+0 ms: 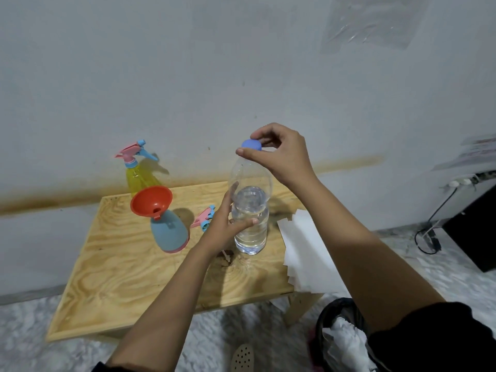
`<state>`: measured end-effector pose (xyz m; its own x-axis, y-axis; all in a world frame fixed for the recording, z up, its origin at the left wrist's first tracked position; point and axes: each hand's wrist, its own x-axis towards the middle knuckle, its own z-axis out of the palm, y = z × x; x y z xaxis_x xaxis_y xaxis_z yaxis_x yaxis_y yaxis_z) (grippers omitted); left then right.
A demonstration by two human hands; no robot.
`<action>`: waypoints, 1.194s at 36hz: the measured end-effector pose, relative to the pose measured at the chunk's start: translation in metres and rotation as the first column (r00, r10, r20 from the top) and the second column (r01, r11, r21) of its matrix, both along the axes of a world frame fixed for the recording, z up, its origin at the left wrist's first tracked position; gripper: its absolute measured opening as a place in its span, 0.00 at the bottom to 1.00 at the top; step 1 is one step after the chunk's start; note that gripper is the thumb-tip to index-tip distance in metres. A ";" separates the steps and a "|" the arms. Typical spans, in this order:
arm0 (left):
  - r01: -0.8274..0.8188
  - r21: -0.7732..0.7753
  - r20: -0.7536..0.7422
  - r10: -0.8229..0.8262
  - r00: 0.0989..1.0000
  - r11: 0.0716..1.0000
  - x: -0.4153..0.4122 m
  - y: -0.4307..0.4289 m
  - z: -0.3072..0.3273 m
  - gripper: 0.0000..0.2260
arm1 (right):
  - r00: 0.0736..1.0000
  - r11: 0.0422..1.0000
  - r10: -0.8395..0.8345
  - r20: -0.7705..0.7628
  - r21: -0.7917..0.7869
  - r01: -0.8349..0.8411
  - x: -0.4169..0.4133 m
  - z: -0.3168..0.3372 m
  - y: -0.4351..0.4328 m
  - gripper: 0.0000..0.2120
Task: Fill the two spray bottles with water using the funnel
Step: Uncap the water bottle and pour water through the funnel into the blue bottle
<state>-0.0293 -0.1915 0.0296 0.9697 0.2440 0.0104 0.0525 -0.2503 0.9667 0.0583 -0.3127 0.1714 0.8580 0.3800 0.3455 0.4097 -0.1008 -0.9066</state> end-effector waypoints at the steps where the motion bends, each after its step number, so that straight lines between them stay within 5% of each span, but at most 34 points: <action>1: -0.008 -0.004 0.002 0.008 1.000 1.000 -0.001 0.000 0.000 0.41 | 1.000 1.000 0.004 0.004 -0.007 -0.004 -0.001 0.001 0.002 0.14; 19: -0.060 -0.034 0.032 0.061 0.998 0.998 0.000 -0.003 0.001 0.41 | 0.980 0.975 0.199 -0.014 -0.095 -0.199 0.013 0.005 -0.003 0.13; 30: -0.092 -0.011 0.027 0.092 0.995 0.996 0.003 -0.001 0.004 0.43 | 0.994 0.993 -0.052 0.096 -0.097 0.061 0.002 0.007 0.013 0.15; 43: -0.023 -0.023 0.000 0.023 1.000 0.999 0.001 0.004 0.006 0.41 | 0.970 0.956 0.239 -0.052 -0.163 -0.244 0.014 0.016 -0.003 0.15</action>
<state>-0.0280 -0.1880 0.0356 0.9639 0.2664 0.0047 0.0580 -0.2271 0.9721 0.0728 -0.3161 0.1876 0.7431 0.6271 0.2335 0.4117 -0.1534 -0.8983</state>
